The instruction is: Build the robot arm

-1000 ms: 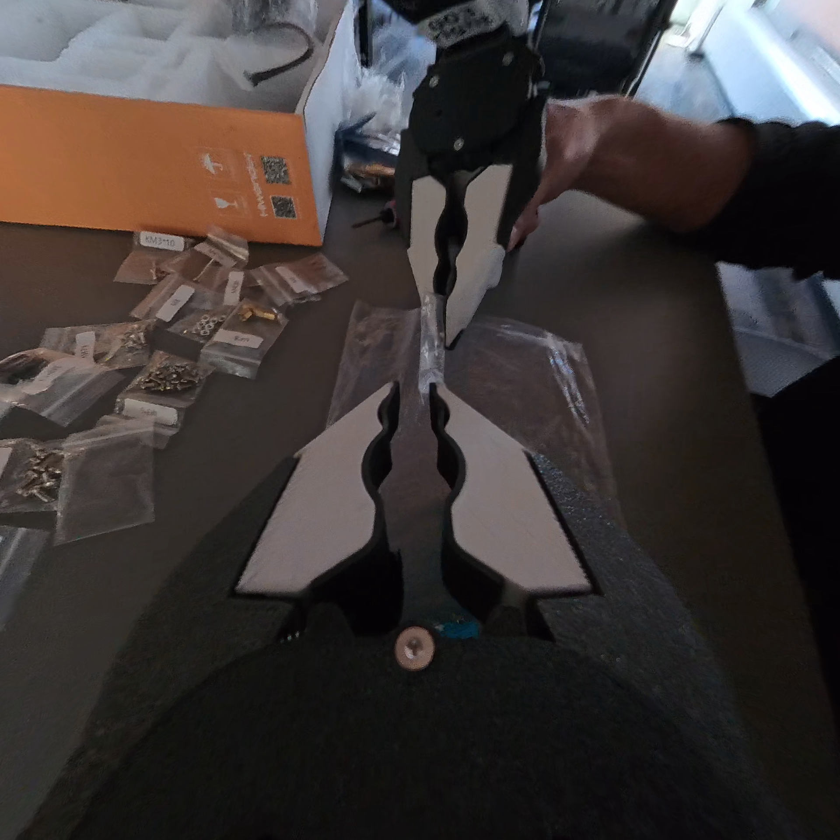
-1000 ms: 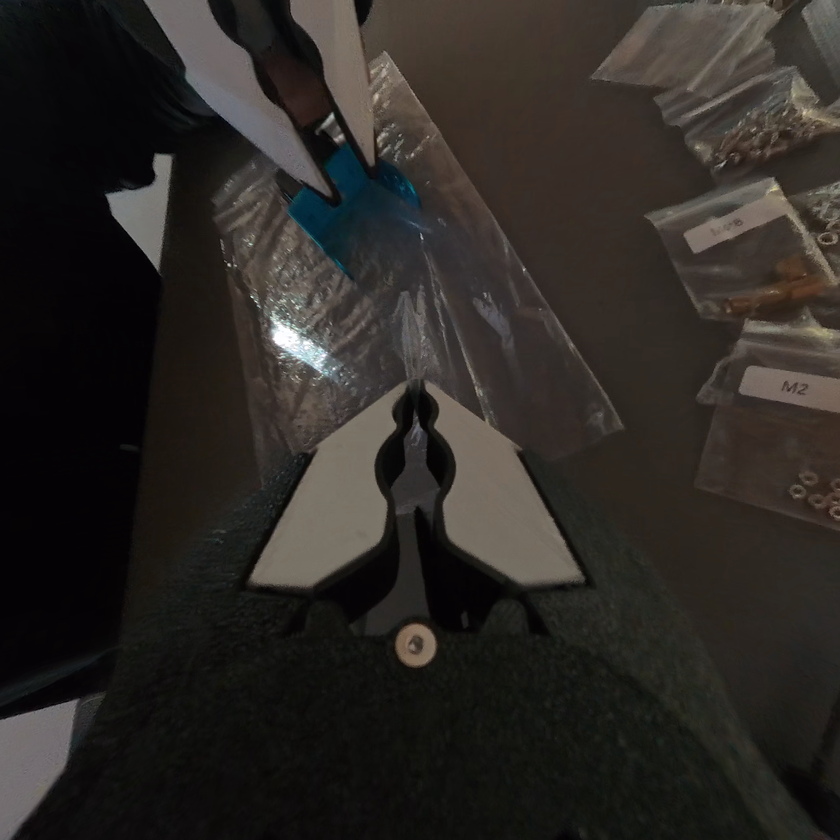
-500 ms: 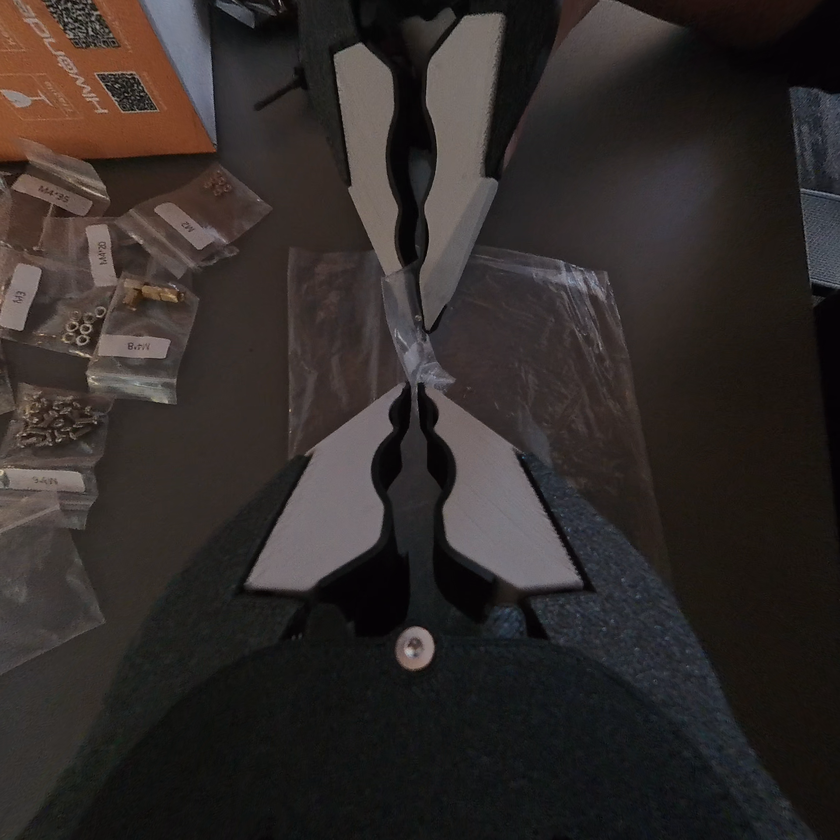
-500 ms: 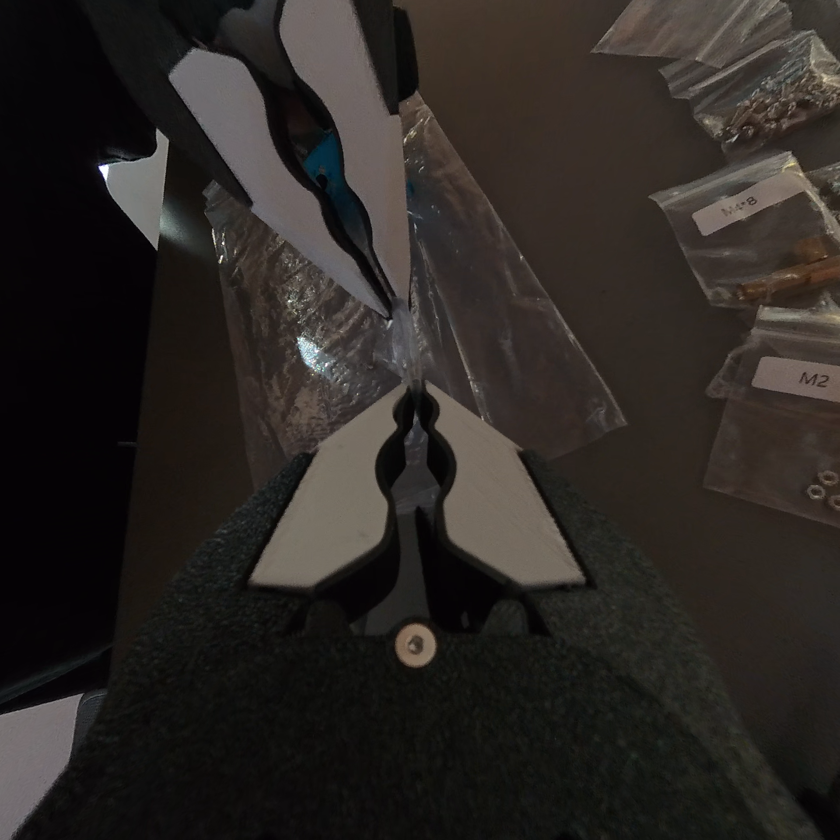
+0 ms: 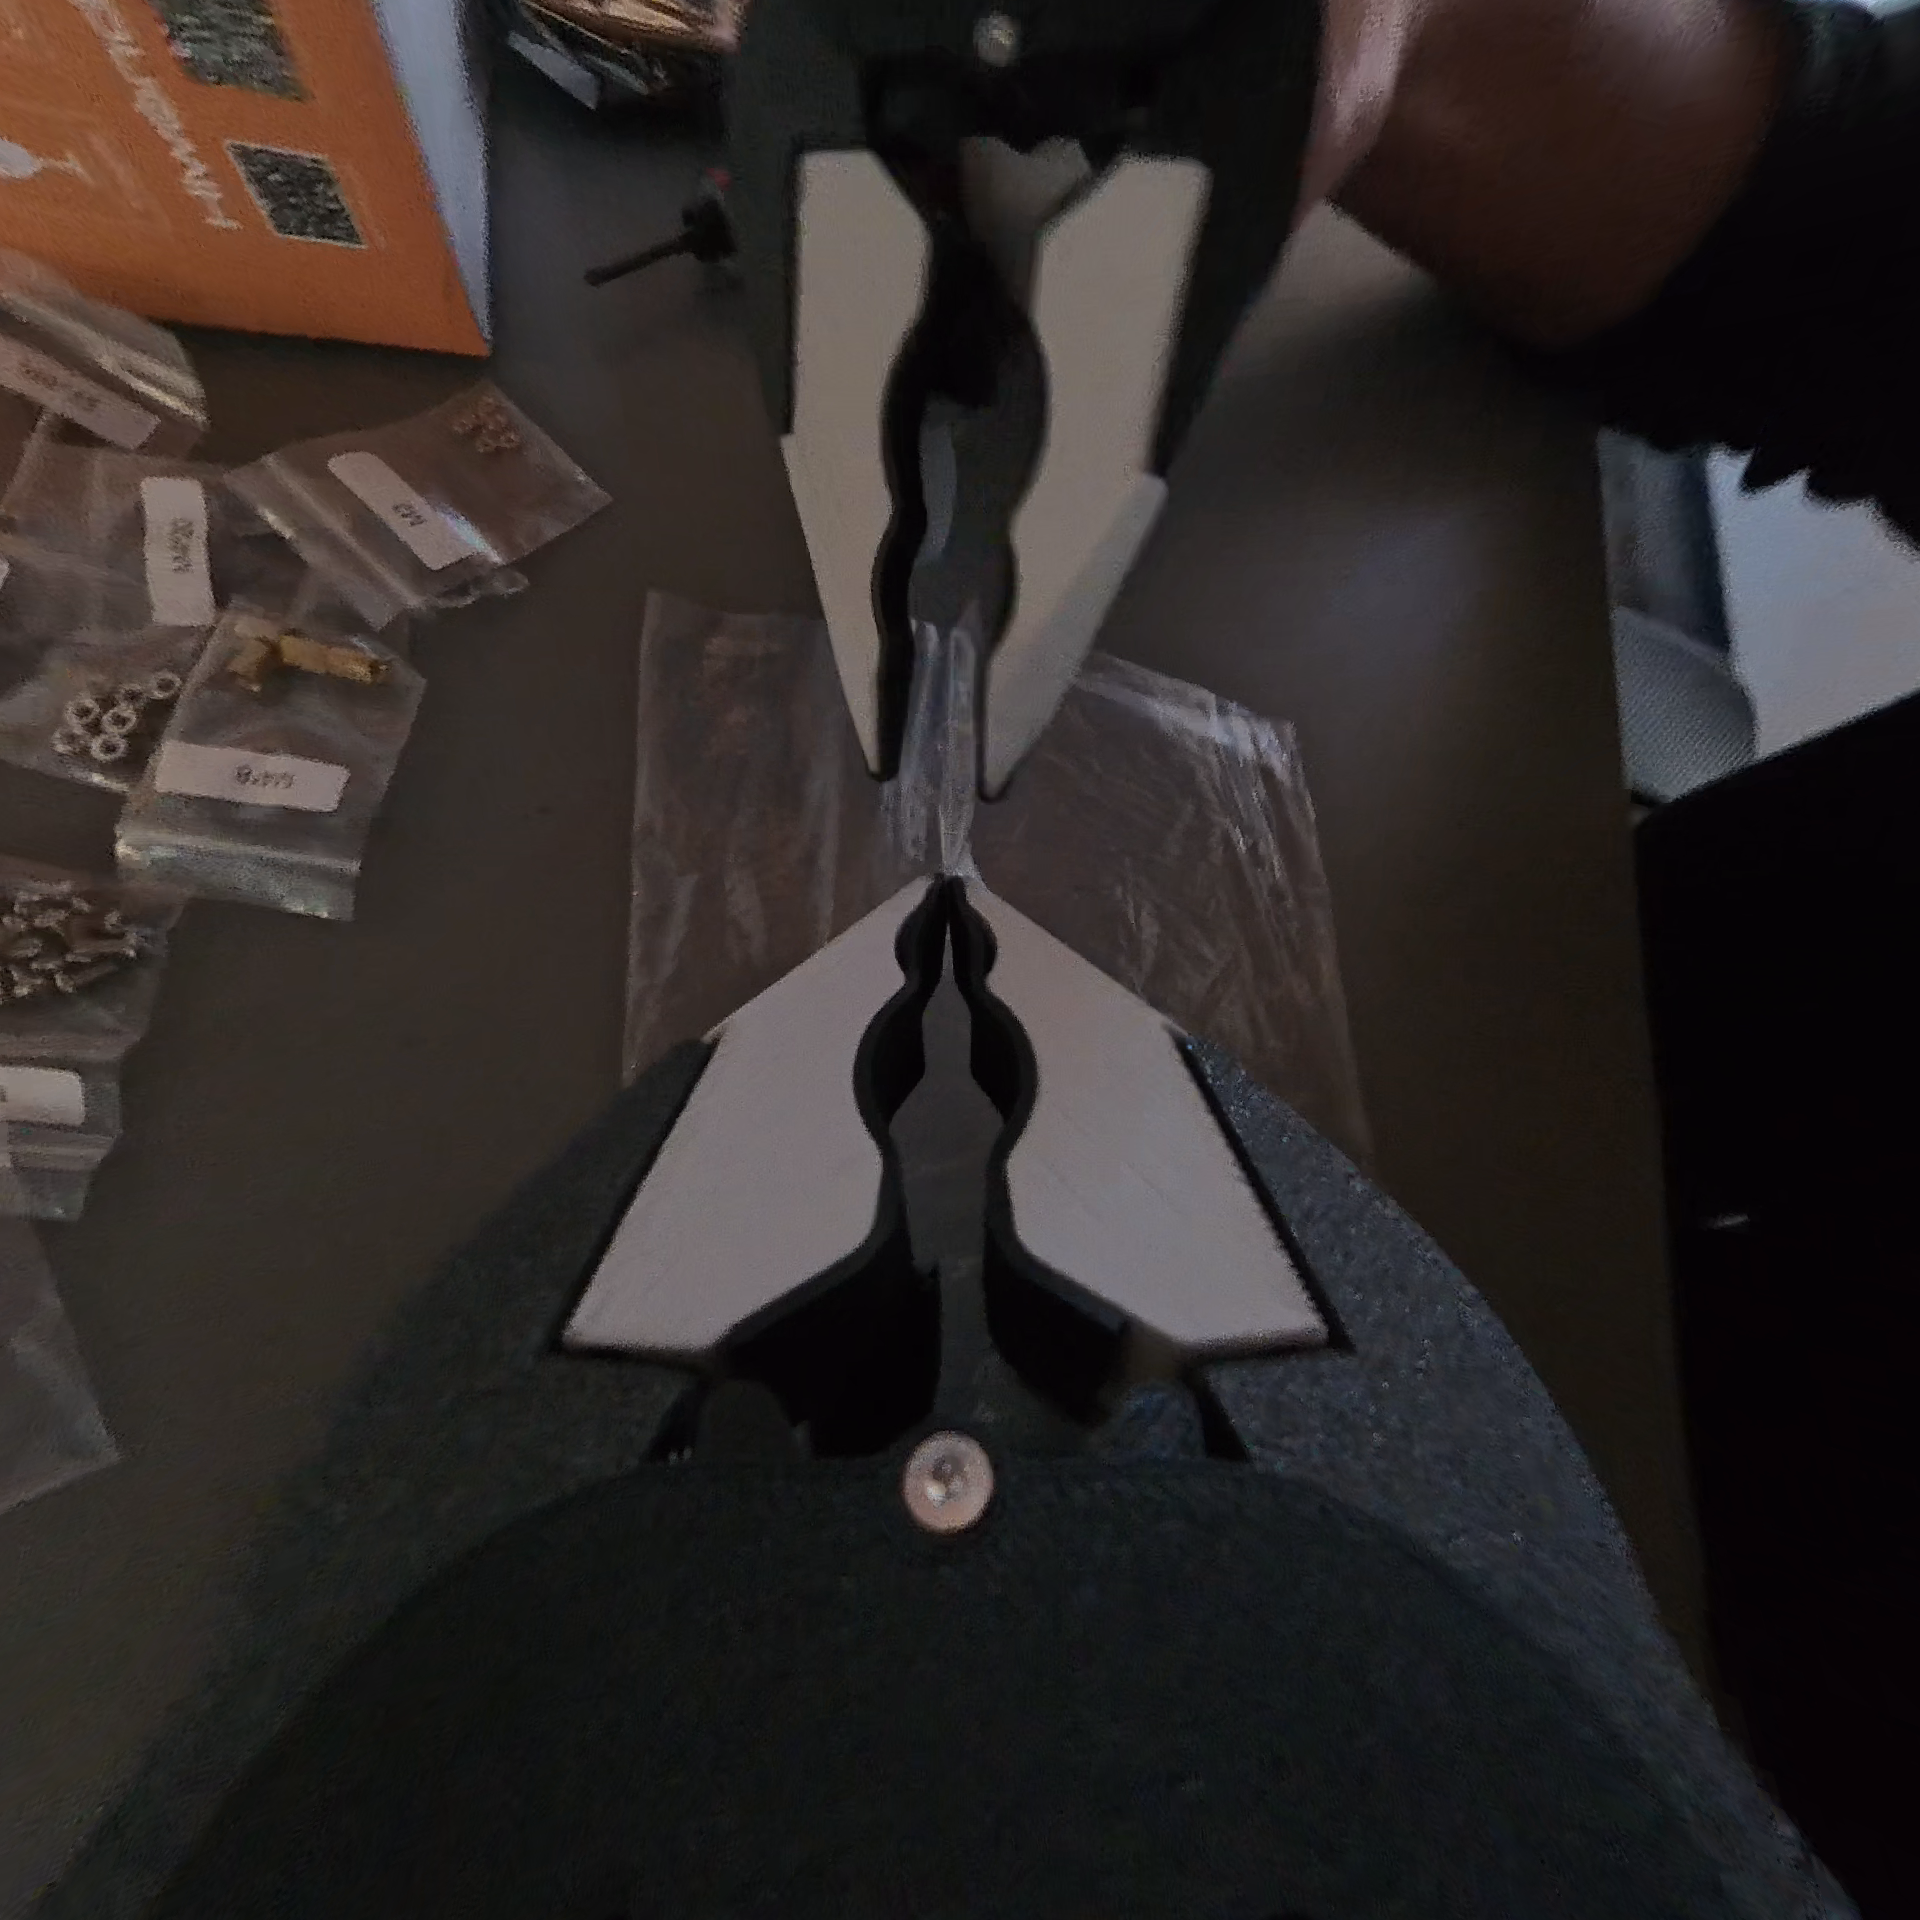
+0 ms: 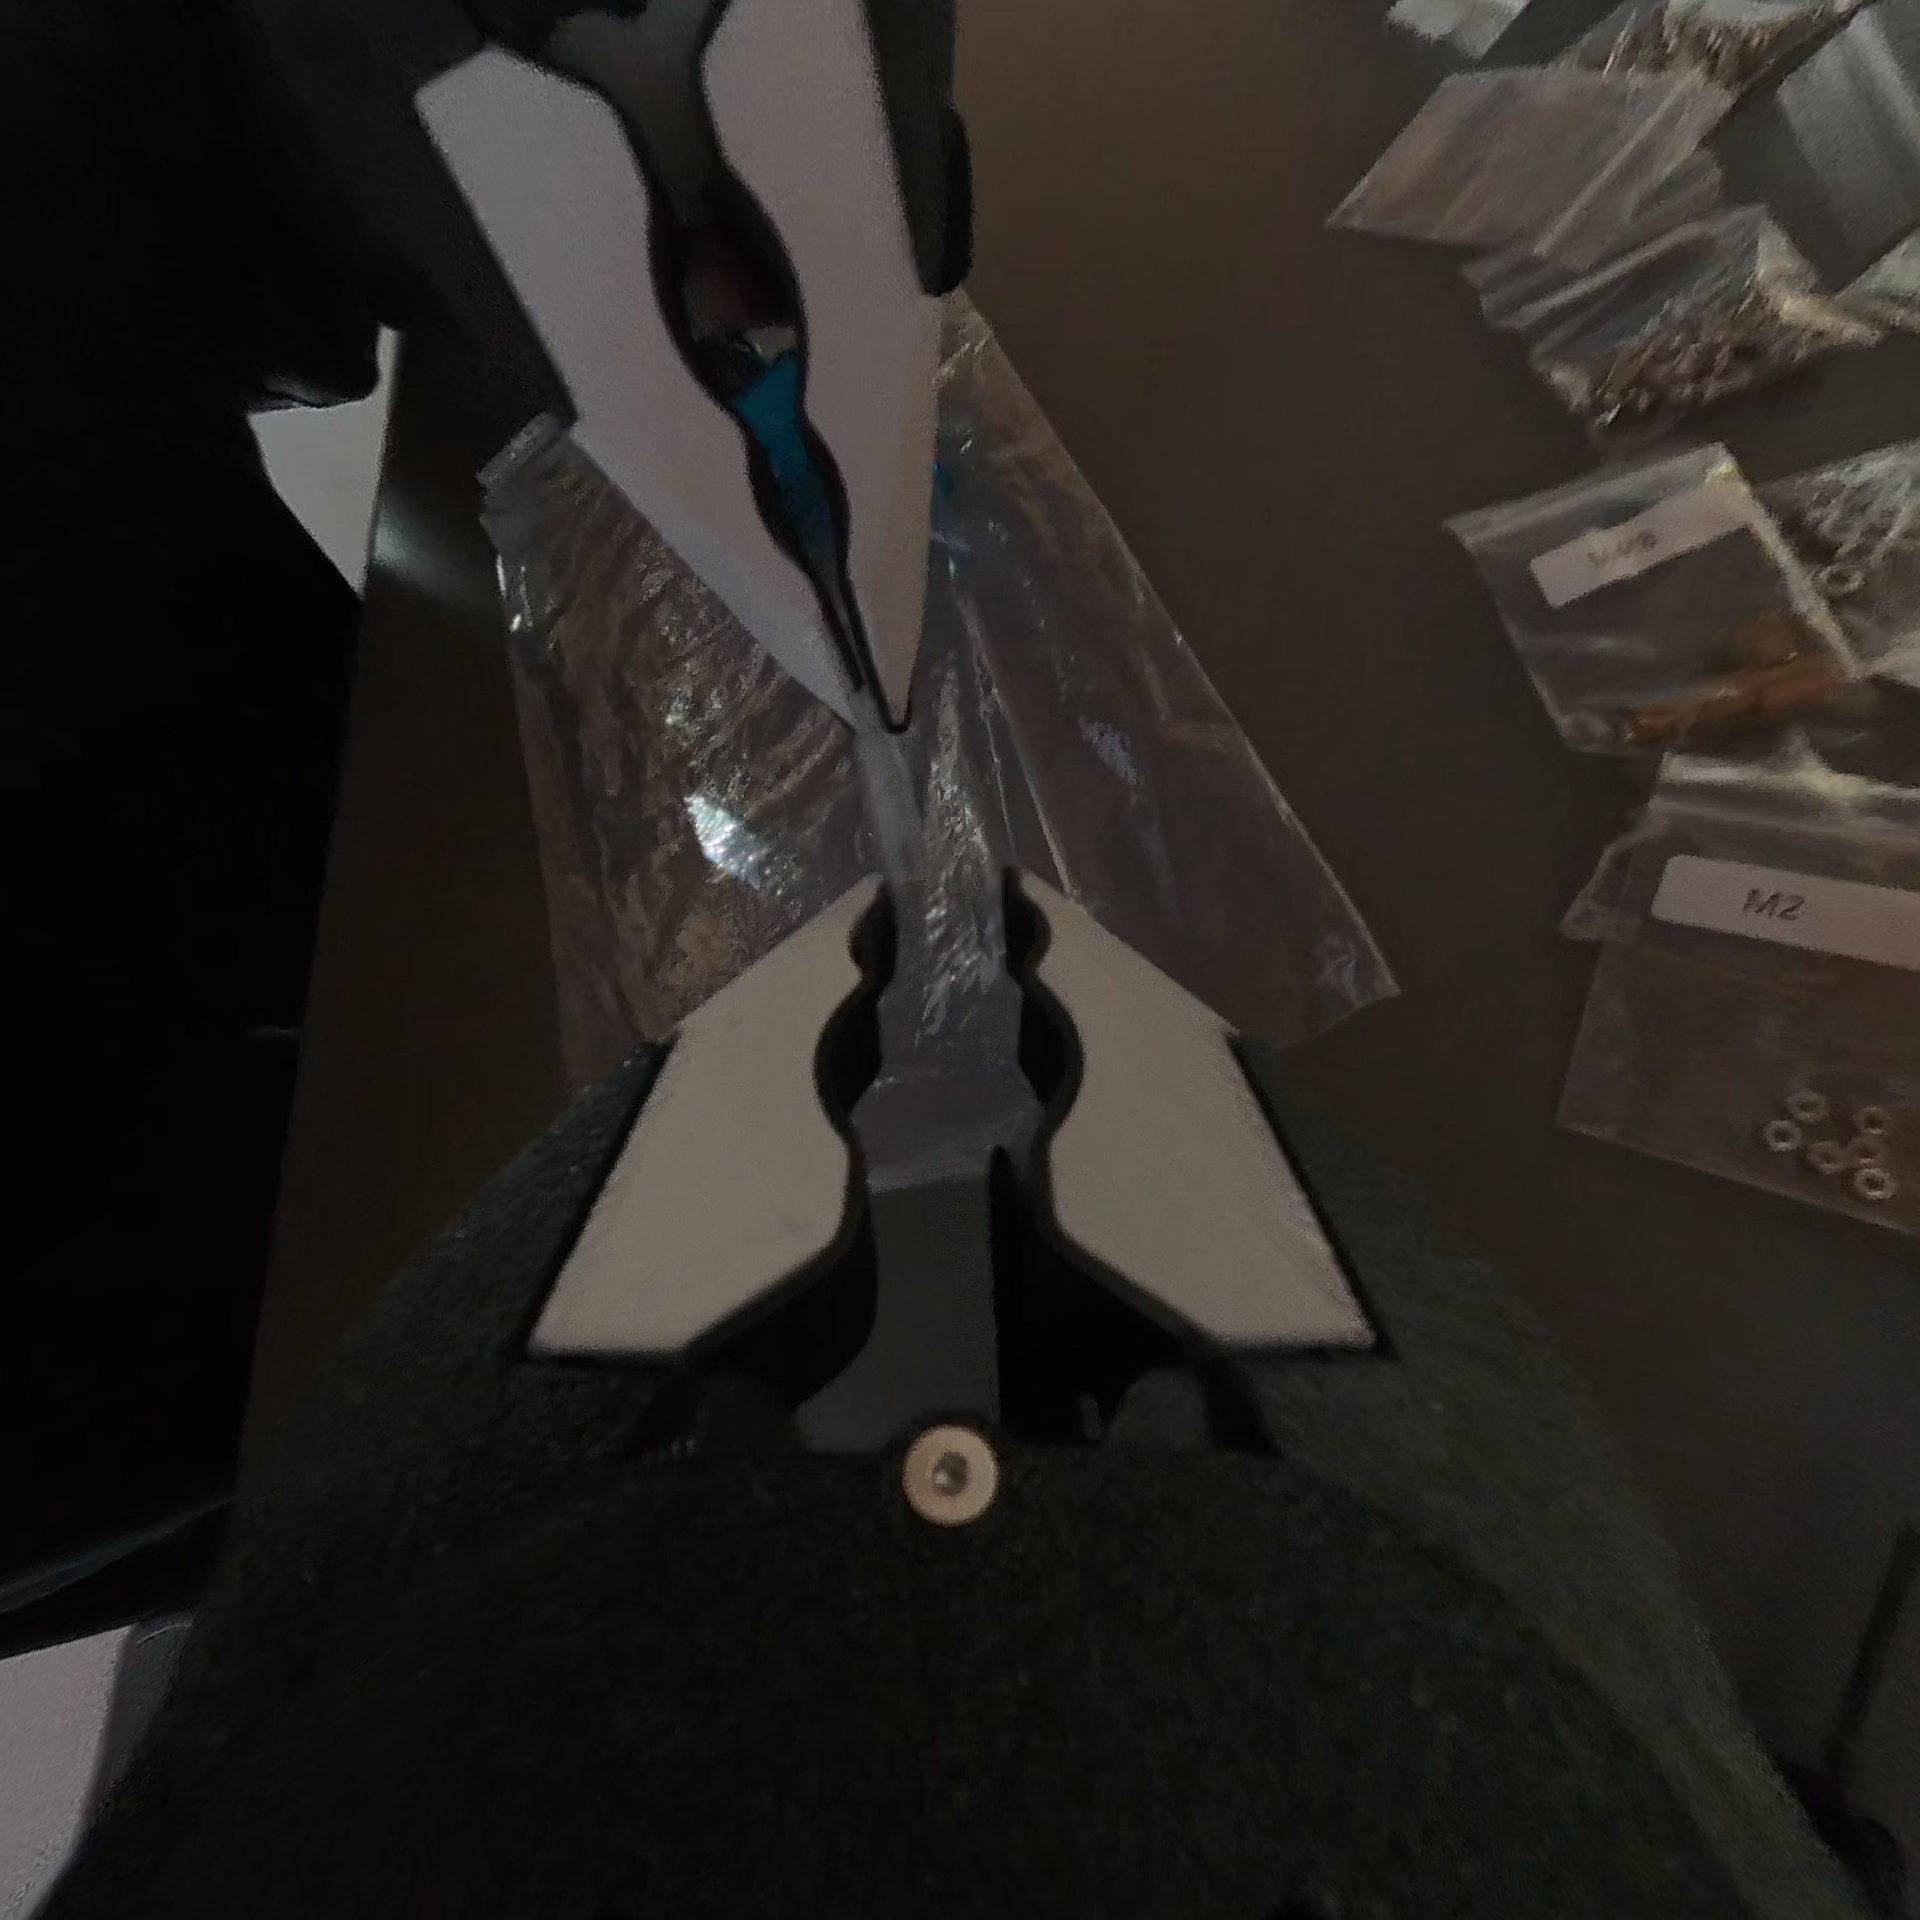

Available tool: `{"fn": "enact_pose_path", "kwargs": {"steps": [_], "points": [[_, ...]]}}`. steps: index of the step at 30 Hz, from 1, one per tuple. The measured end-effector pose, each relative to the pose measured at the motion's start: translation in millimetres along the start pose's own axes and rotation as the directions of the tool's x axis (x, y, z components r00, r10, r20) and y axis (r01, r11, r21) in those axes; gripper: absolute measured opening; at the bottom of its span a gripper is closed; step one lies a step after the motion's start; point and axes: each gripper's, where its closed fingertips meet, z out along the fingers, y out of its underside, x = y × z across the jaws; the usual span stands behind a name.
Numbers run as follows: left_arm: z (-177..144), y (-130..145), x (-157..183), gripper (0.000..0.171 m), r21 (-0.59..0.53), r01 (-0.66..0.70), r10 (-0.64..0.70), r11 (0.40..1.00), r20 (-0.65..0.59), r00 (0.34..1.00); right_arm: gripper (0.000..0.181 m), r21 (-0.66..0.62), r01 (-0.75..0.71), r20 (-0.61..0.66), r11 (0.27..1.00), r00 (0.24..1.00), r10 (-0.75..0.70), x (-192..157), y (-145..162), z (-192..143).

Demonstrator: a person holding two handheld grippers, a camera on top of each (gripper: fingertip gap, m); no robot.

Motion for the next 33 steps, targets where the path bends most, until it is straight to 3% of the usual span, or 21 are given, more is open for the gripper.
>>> {"fn": "enact_pose_path", "kwargs": {"steps": [4,8,11,13,16,19,26,33], "points": [[-11,-12,-8,0.000,0.070,0.200,-0.195,0.977,-0.066,0.979,0.052,0.017,0.163,-0.187,0.986,0.970,-0.157,8,-14,-3],[-13,-9,-12,0.000,0.082,0.261,-0.251,0.962,-0.111,0.962,0.053,0.022,0.302,-0.296,0.953,0.913,-0.282,6,-25,-1],[-16,-7,-13,0.000,0.083,0.232,-0.224,0.969,-0.102,0.969,0.051,0.062,0.258,-0.248,0.964,0.940,-0.235,3,-27,-7],[-18,-9,-14,0.000,0.094,0.220,-0.211,0.971,-0.096,0.973,0.041,0.081,0.184,-0.144,0.980,0.975,-0.171,-4,-24,-9],[-22,-13,-16,0.000,0.115,0.217,-0.209,0.969,-0.080,0.975,0.048,0.023,0.090,-0.062,0.996,0.994,-0.088,-5,-11,0],[-24,-15,-19,0.000,0.120,0.229,-0.222,0.966,-0.071,0.972,0.047,-0.012,0.109,-0.061,0.994,0.992,-0.109,-9,-6,8],[-22,-16,-19,0.000,0.123,0.244,-0.236,0.962,-0.075,0.969,0.047,0.058,0.066,0.021,0.996,0.998,-0.067,-21,-16,6],[-21,-15,-17,0.000,0.118,0.235,-0.227,0.965,-0.075,0.971,0.047,0.071,0.052,0.018,0.996,0.998,-0.054,-18,-18,4]]}}
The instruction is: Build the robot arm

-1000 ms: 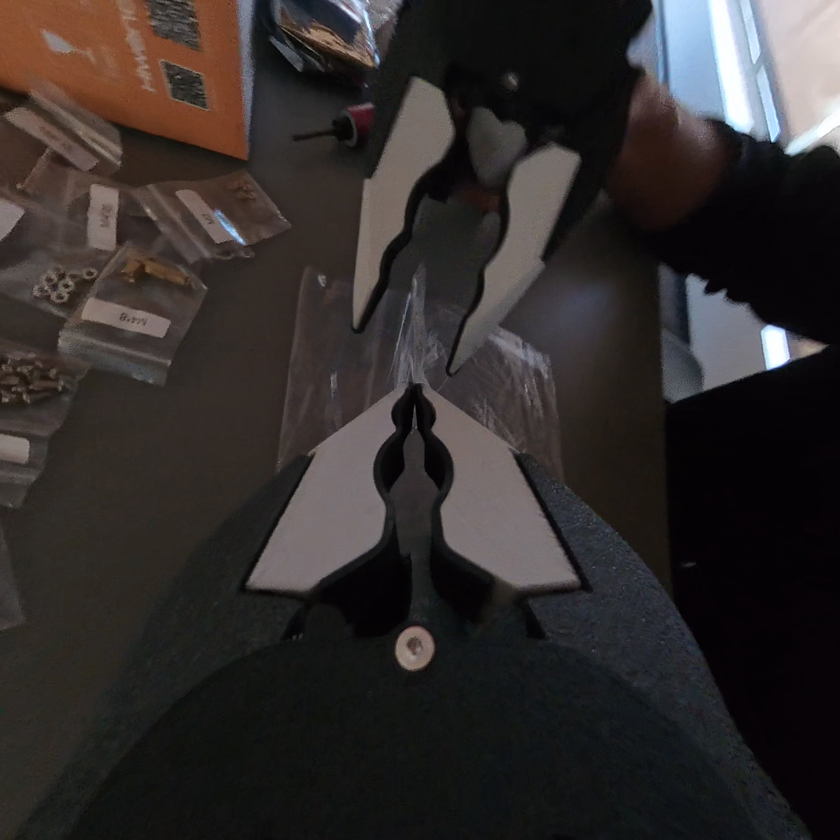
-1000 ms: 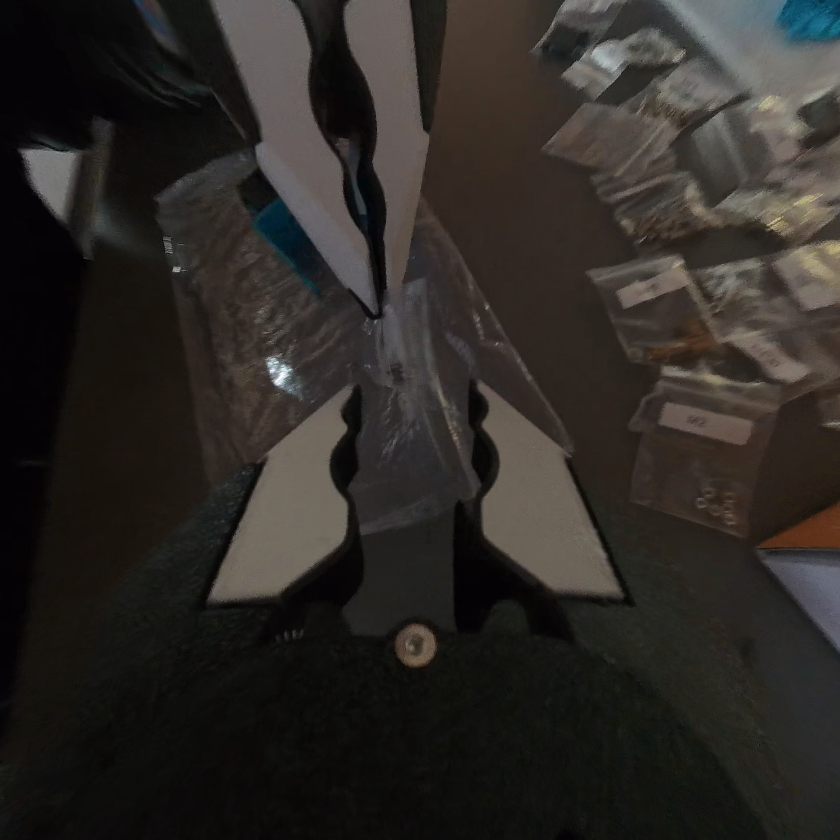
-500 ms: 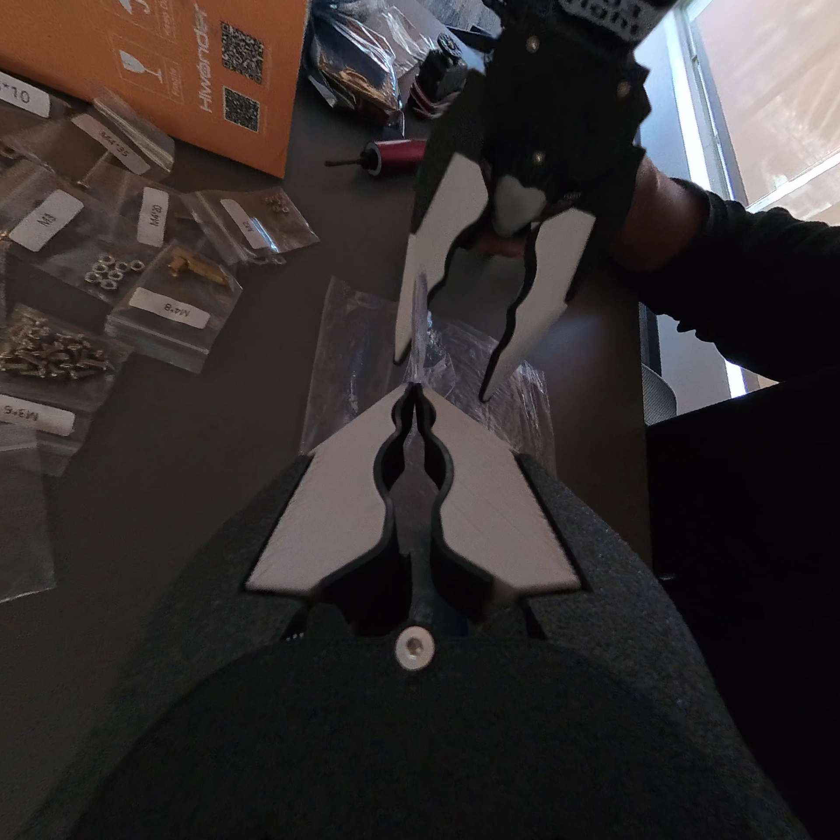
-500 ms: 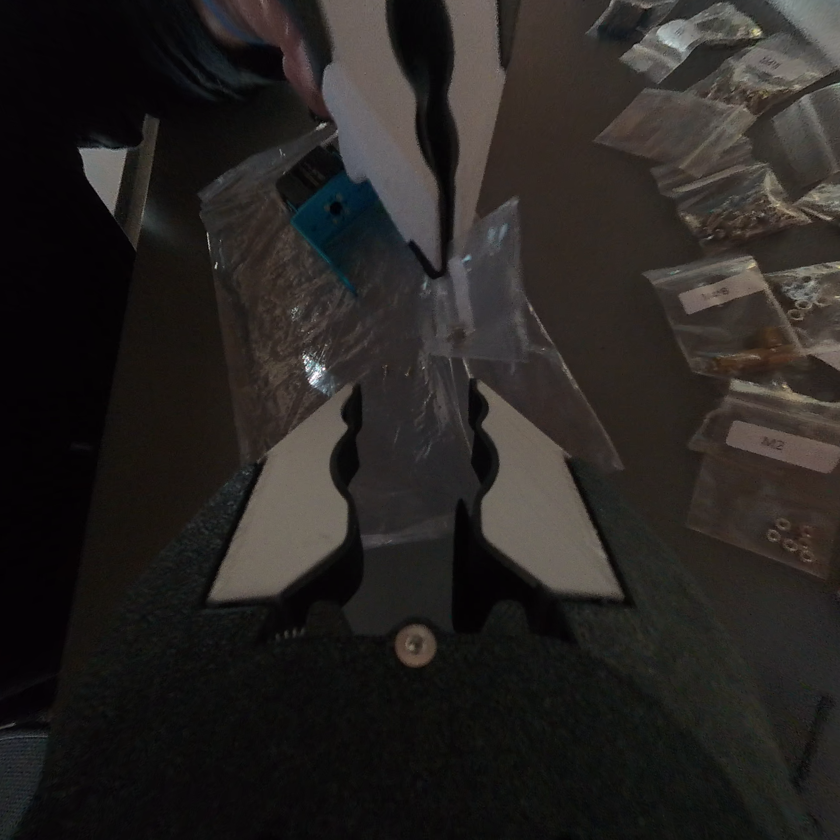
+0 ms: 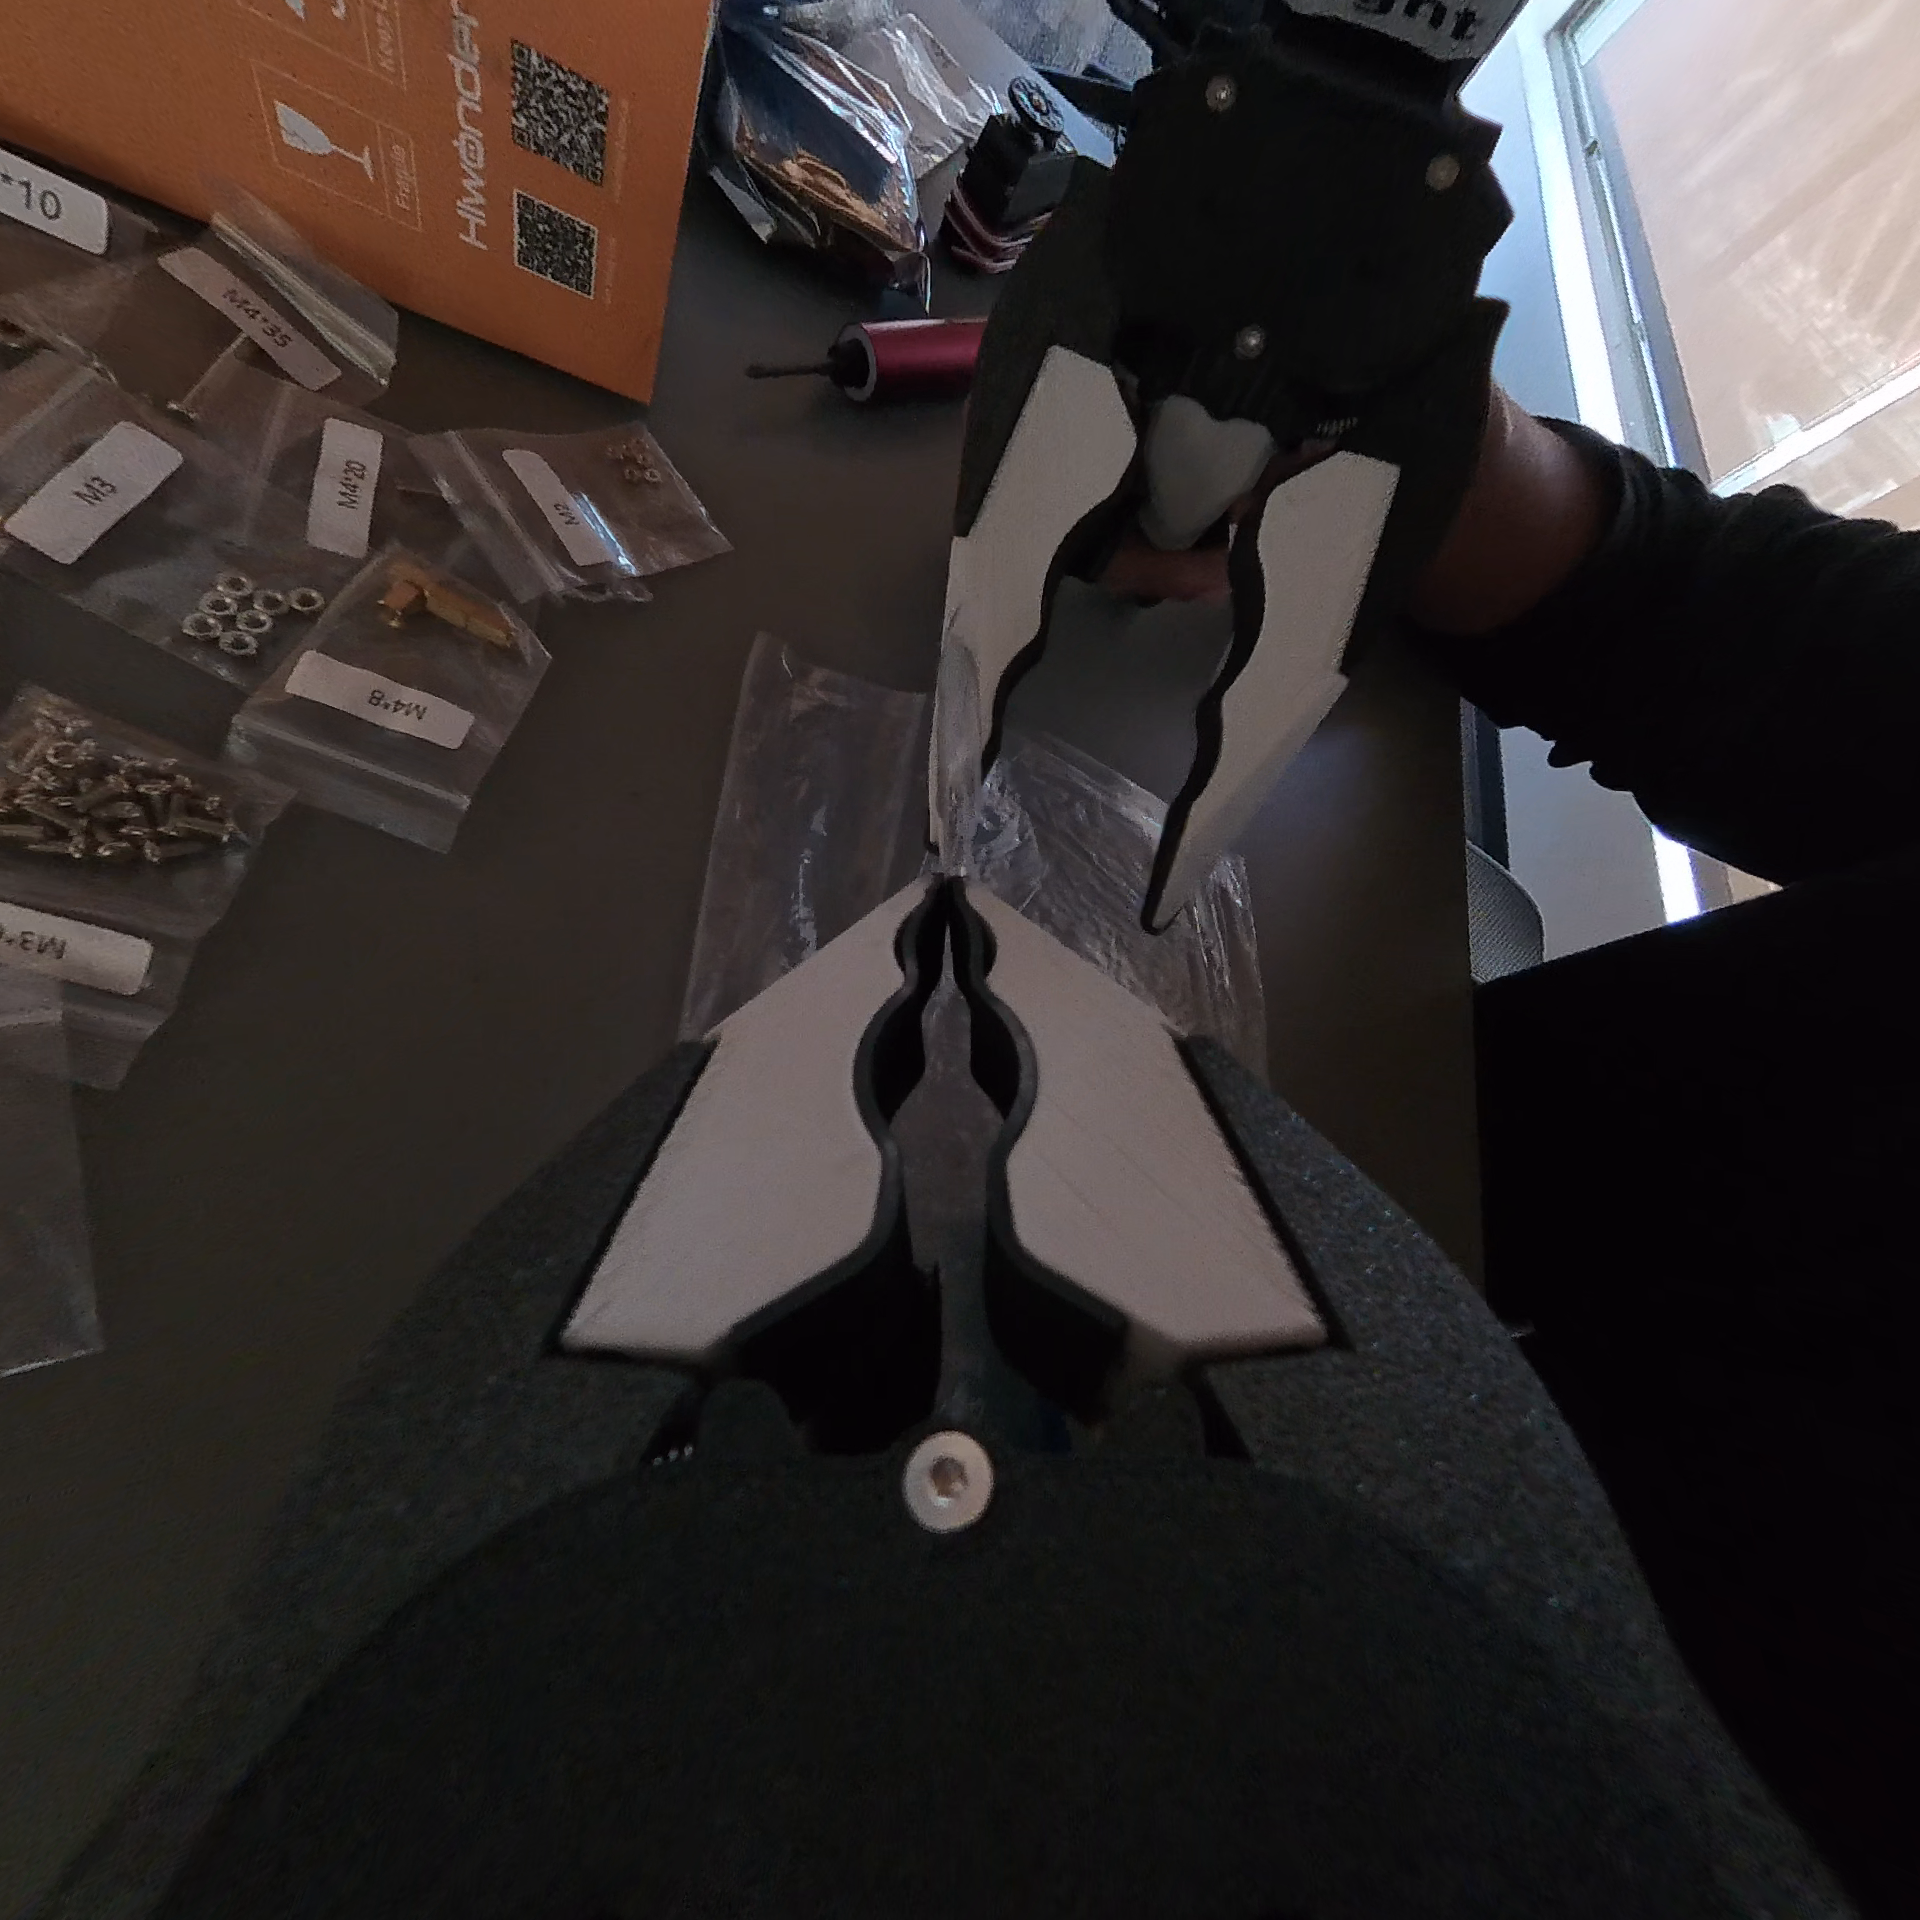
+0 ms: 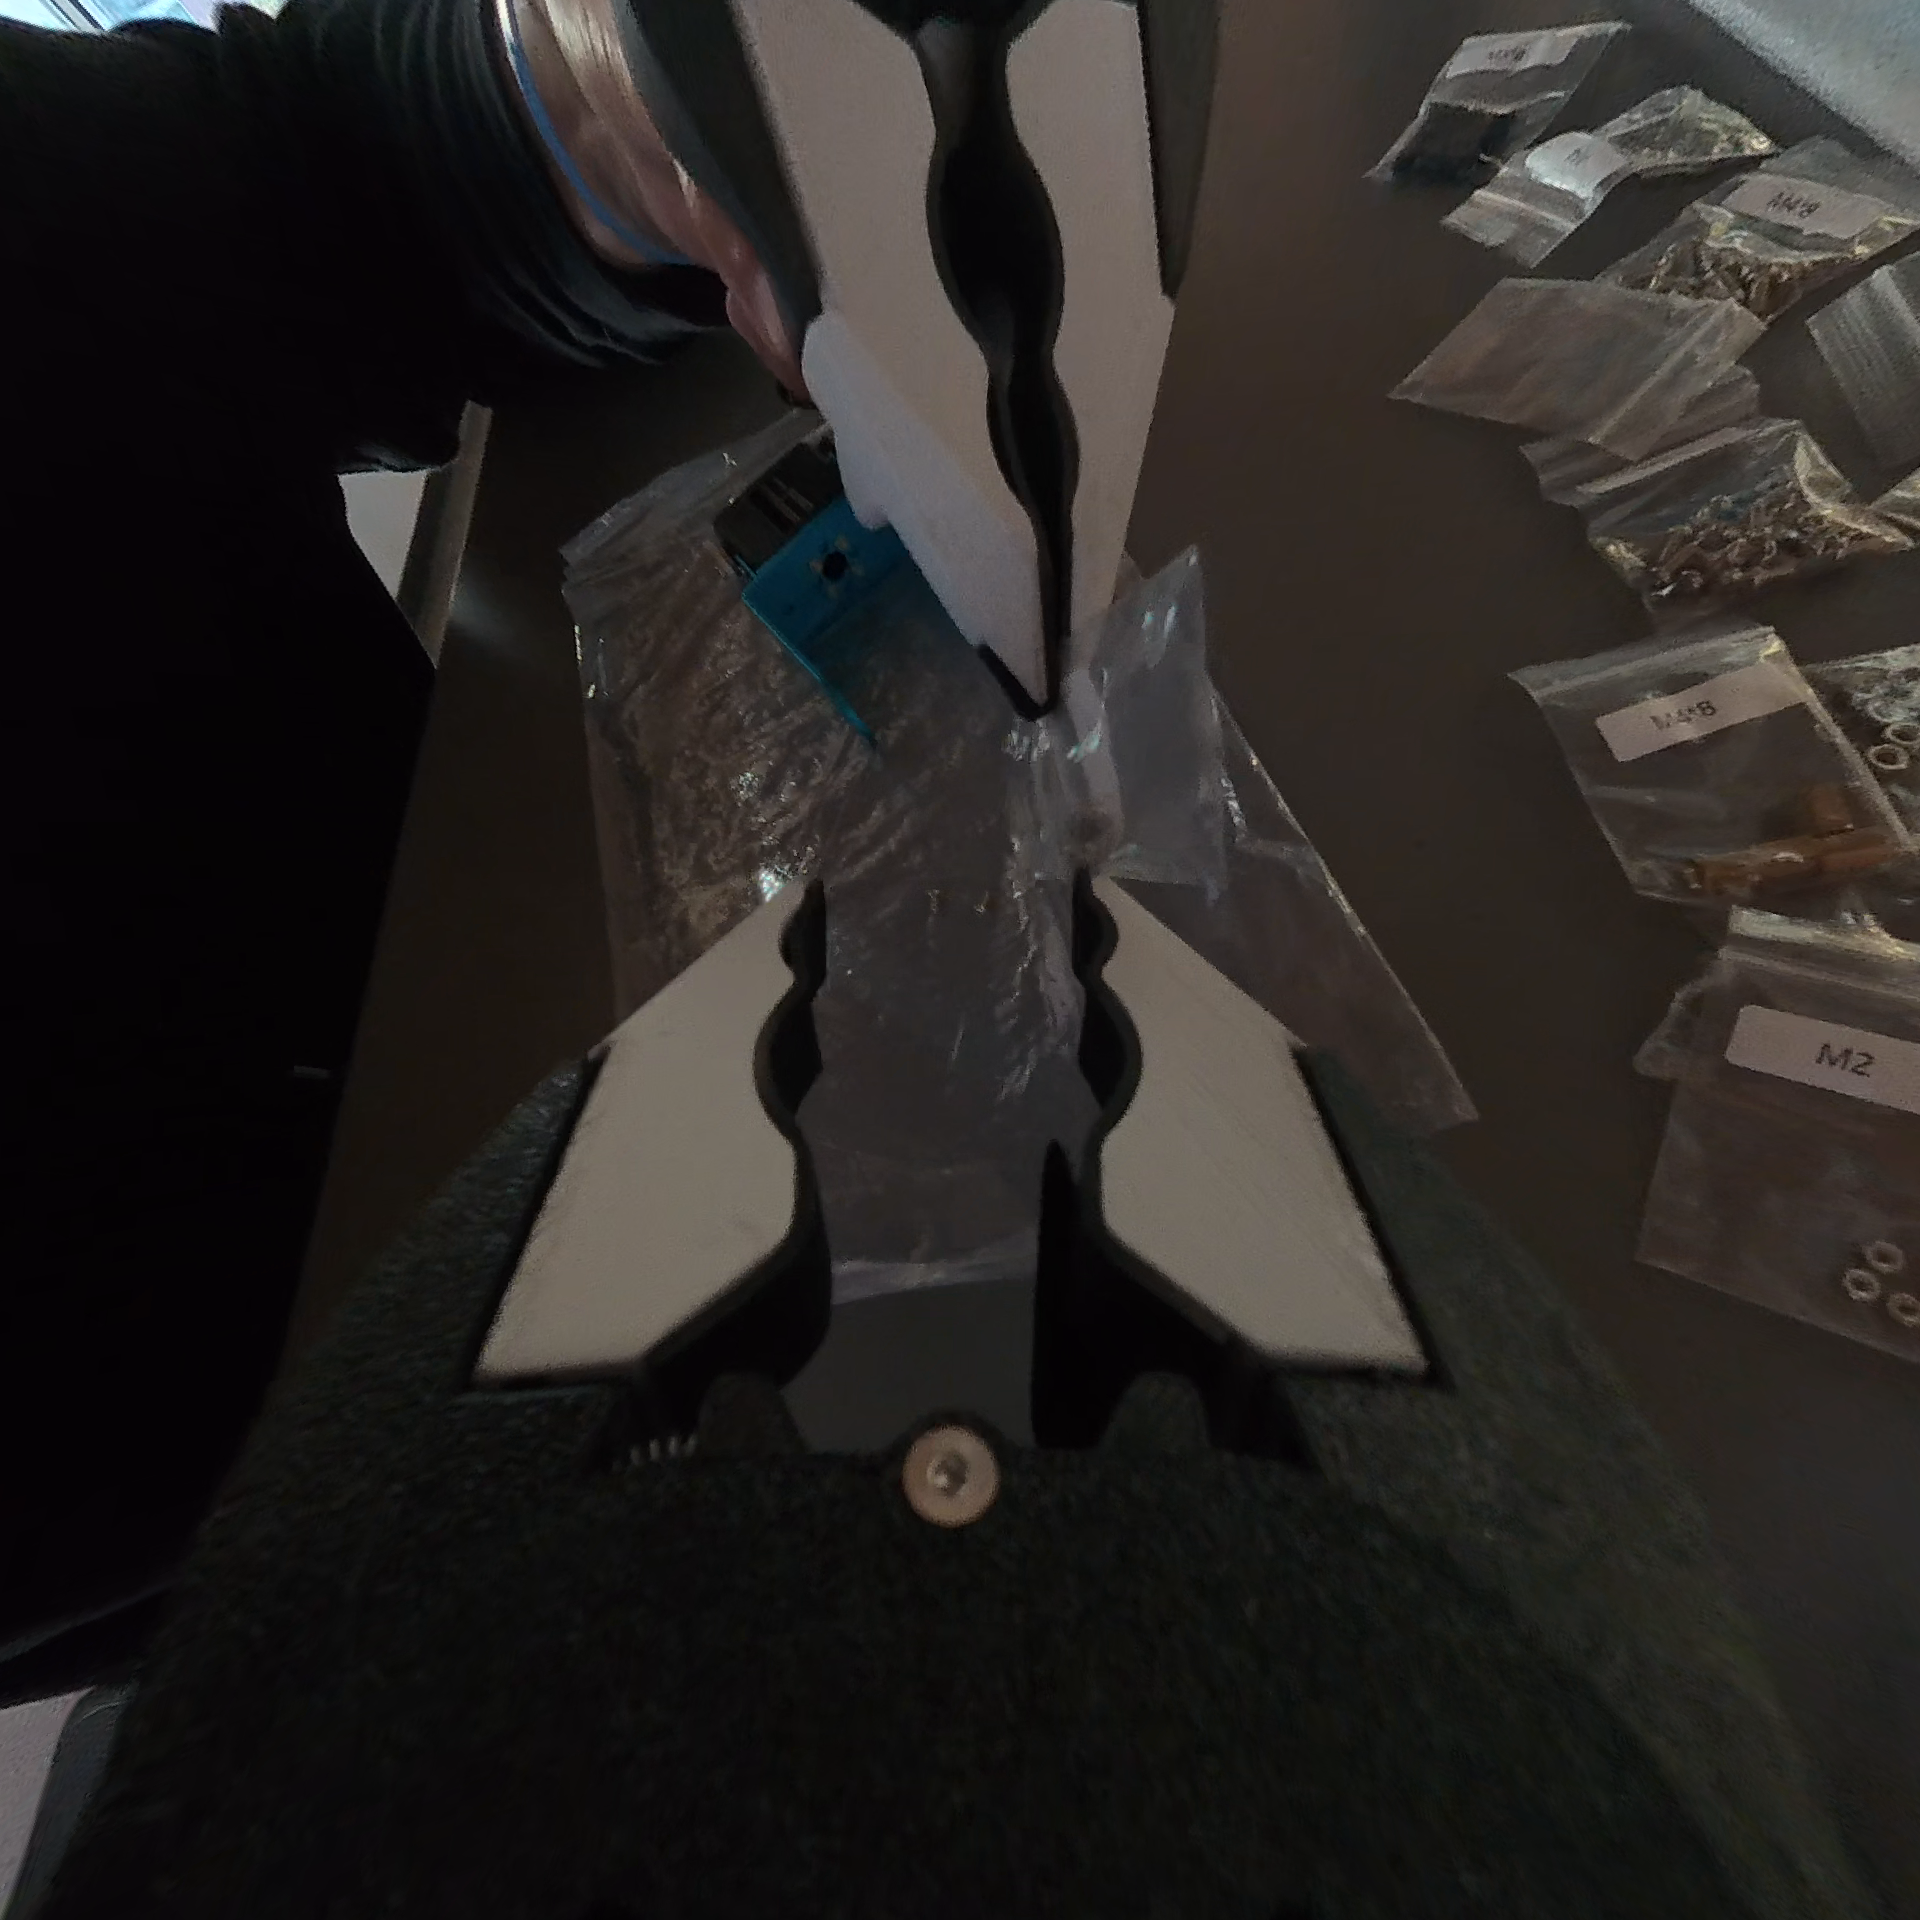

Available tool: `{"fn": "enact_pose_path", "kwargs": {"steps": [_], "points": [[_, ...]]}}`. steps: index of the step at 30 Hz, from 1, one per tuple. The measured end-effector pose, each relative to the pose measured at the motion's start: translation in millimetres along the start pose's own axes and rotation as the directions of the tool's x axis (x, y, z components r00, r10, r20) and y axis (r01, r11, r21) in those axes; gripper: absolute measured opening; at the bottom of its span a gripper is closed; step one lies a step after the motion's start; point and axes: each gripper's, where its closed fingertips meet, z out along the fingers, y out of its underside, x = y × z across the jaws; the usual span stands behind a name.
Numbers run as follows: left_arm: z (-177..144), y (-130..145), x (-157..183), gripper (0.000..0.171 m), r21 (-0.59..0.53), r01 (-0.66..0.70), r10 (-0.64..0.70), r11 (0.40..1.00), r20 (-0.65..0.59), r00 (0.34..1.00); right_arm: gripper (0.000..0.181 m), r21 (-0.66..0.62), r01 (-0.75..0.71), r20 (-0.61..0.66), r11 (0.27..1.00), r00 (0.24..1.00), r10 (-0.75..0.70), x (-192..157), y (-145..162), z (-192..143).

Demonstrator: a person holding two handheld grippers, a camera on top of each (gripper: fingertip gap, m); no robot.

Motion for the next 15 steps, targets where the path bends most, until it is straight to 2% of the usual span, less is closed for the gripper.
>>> {"fn": "enact_pose_path", "kwargs": {"steps": [12,15], "points": [[1,3,-1,0.000,-0.018,-0.007,0.007,1.000,0.004,1.000,0.044,-0.052,-0.016,-0.019,0.998,1.000,0.015,7,11,2],[1,5,-3,0.000,-0.031,-0.012,0.012,0.999,0.013,1.000,0.038,-0.061,-0.026,-0.053,0.998,0.998,0.023,14,12,-4]]}}
